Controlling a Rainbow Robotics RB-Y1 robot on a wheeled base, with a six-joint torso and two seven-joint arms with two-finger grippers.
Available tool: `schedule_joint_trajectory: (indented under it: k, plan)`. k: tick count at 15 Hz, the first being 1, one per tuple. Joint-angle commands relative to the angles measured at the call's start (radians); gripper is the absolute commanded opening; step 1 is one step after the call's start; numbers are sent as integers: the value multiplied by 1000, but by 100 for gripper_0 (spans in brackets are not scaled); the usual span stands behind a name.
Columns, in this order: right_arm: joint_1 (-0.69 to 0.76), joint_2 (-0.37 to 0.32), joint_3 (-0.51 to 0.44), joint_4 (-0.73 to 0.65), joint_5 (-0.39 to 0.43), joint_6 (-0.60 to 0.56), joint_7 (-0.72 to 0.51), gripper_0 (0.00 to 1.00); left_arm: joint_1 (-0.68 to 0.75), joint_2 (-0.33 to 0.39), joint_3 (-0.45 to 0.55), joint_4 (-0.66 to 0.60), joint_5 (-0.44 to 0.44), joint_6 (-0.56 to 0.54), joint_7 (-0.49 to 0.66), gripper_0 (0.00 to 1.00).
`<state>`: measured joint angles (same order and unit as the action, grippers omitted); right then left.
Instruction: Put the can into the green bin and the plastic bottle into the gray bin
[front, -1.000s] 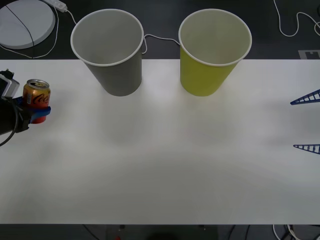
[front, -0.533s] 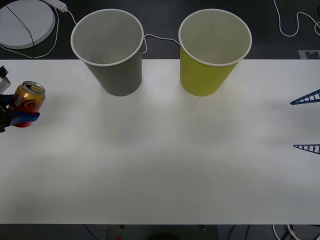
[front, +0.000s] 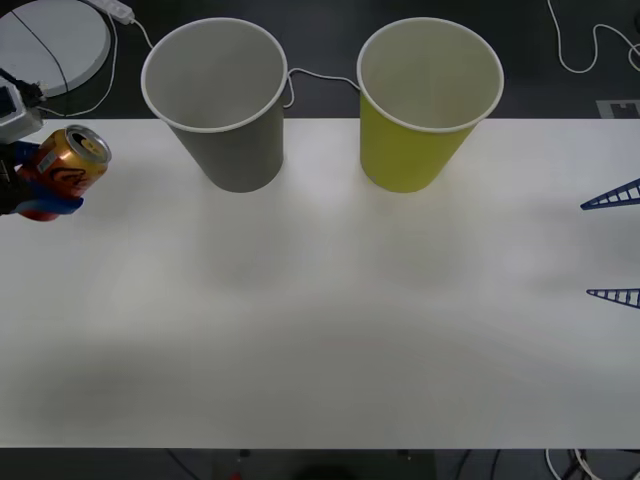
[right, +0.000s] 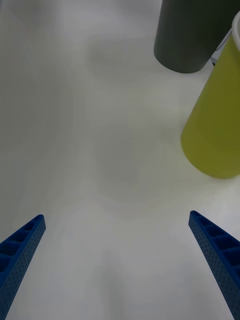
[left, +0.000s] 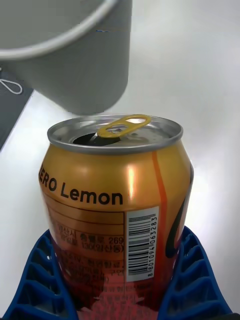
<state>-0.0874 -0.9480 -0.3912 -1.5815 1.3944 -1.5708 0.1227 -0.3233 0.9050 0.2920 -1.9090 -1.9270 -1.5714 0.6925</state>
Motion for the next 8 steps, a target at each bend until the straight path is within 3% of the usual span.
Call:
schedule_joint_trajectory:
  k: [1, 5, 8]
  plan:
    - [0, 0, 0, 0, 0, 0, 0, 100, -69, 2, -83, -58, 2, 1, 97, 0]
    - [0, 0, 0, 0, 0, 0, 0, 100, -188, 15, -194, -67, 32, 1, 154, 0]
    - [0, 0, 0, 0, 0, 0, 0, 100, -318, 15, -295, -67, 62, 1, 309, 0]
